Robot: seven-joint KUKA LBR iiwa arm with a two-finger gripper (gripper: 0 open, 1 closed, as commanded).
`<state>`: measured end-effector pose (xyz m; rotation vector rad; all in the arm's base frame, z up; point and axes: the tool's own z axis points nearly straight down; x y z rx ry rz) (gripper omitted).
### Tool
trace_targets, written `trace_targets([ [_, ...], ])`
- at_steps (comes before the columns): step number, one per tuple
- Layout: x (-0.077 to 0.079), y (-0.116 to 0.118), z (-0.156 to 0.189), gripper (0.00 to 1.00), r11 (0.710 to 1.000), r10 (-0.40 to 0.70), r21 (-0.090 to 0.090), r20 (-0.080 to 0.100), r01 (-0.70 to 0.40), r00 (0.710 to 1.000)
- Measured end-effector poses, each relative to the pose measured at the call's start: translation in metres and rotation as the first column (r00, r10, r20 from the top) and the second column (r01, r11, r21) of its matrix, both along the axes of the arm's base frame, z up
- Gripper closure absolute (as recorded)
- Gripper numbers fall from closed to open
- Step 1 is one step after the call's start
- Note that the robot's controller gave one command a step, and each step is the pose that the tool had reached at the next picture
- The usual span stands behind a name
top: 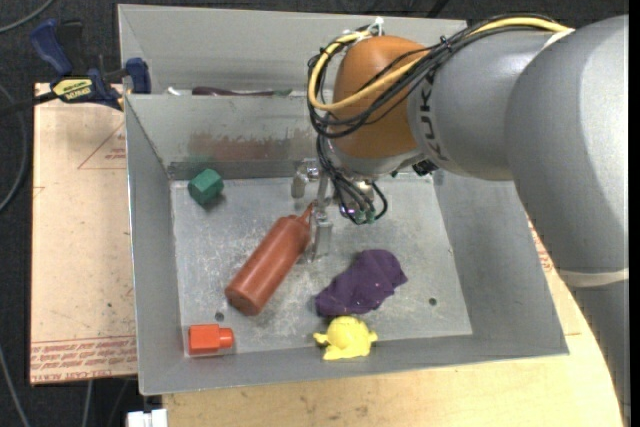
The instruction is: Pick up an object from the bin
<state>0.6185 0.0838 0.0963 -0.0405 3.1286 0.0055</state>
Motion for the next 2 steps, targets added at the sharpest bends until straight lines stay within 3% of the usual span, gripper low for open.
trace_targets([
  [1, -0.0119, 0.0420, -0.0265, 1.00, 0.996, 0.085, -0.001, -0.004, -0.085, 0.996],
  [2, -0.0119, 0.0419, -0.0265, 1.00, 0.996, 0.084, -0.001, -0.004, -0.084, 0.996],
])
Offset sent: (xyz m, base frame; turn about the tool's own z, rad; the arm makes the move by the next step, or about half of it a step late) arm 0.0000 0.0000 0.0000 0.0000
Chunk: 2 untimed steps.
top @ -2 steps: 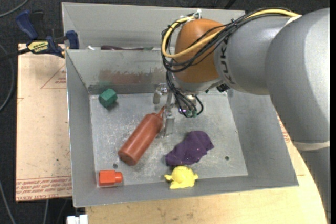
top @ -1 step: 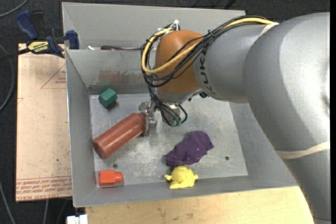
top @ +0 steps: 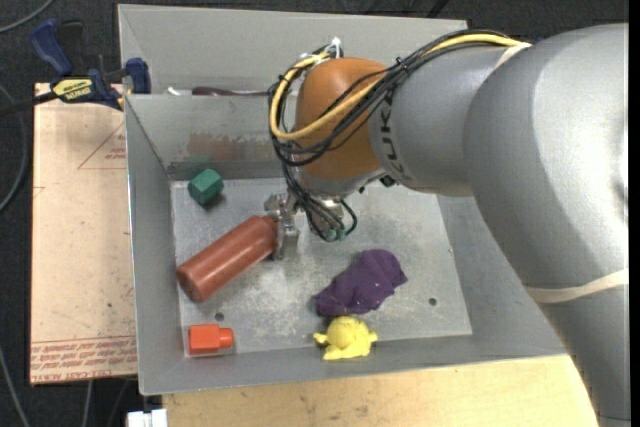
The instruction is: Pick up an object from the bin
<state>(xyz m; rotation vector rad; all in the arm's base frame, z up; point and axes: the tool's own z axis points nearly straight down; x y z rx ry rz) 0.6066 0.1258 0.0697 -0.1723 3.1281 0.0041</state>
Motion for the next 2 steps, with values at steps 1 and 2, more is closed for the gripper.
trace_targets([
  [1, 0.004, 0.005, 0.044, 1.00, 1.000, -0.016, -0.001, -0.007, 0.016, 1.000],
  [2, 0.029, 0.113, 0.090, 1.00, 0.972, 0.235, -0.014, 0.002, -0.235, 0.972],
])
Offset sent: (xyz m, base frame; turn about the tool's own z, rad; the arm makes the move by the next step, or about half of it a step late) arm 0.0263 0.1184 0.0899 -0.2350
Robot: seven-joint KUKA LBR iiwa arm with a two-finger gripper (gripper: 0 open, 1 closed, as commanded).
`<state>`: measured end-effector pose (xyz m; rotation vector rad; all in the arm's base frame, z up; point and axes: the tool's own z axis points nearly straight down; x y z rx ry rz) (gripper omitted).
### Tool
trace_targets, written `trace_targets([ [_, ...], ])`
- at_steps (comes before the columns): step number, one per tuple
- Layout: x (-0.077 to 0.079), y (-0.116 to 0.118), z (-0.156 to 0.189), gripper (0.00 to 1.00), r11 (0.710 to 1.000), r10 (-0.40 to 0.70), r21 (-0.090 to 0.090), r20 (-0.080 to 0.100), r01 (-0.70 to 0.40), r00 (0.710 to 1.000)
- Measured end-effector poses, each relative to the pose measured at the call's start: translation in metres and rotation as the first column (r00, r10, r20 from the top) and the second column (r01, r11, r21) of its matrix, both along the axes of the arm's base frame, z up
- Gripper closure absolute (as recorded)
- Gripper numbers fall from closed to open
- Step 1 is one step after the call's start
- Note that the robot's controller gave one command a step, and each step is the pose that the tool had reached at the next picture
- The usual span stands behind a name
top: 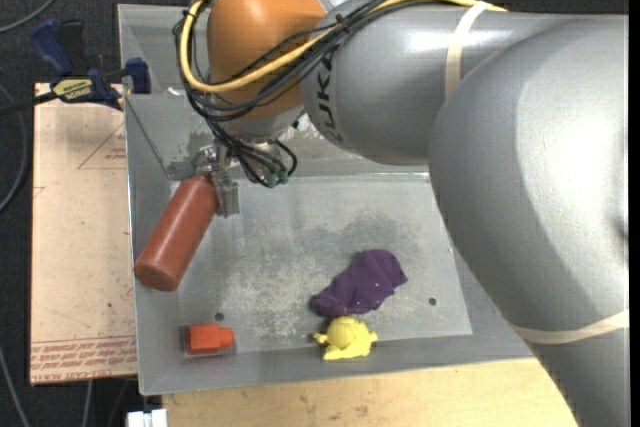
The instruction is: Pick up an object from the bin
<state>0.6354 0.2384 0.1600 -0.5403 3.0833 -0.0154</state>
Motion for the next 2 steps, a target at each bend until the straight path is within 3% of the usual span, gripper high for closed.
trace_targets([
  [1, 0.000, 0.000, 0.000, 1.00, 1.000, -0.001, 0.000, 0.000, 0.001, 1.000],
  [2, -0.007, 0.005, 0.048, 1.00, 1.000, -0.001, 0.004, -0.005, 0.001, 1.000],
])
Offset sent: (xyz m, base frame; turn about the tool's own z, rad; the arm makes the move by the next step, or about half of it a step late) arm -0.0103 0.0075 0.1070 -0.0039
